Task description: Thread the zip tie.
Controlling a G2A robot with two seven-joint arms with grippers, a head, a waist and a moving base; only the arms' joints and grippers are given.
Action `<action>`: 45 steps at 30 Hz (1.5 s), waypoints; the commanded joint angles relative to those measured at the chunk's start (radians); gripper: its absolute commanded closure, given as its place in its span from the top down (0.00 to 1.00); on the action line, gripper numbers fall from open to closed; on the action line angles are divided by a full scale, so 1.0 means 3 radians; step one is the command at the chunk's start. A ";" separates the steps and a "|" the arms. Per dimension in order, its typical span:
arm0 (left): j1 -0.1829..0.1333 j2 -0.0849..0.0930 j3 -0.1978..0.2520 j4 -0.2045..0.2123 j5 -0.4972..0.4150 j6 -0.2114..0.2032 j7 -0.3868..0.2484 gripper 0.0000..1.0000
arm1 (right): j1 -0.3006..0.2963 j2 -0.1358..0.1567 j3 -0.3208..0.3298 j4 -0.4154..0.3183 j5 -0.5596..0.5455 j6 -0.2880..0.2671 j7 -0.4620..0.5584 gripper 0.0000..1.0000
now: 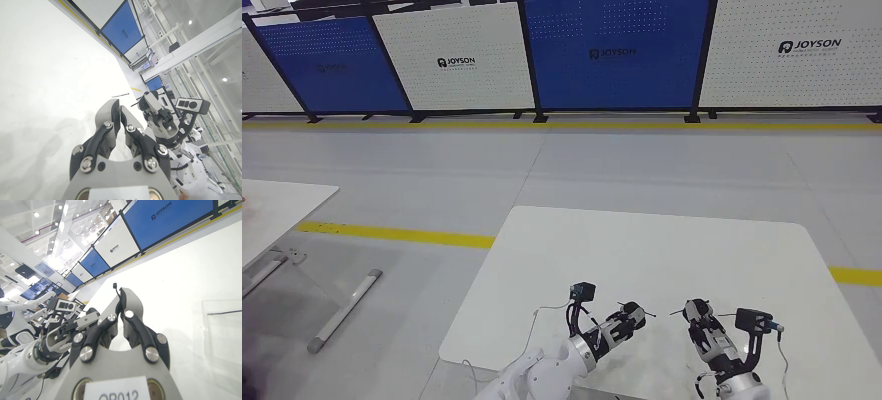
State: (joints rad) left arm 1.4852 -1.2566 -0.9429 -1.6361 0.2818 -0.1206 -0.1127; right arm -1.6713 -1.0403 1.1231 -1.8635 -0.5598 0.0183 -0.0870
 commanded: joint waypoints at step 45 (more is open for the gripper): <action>-0.0022 -0.0007 0.0038 -0.0006 -0.0095 0.0004 -0.0038 0.00 | 0.0183 -0.0014 0.0111 0.0095 0.0330 -0.0261 0.0707 0.00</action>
State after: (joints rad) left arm 1.4786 -1.2586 -0.9315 -1.6379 0.2533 -0.1195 -0.1242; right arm -1.6164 -1.0446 1.1565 -1.8352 -0.4607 -0.0599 0.1252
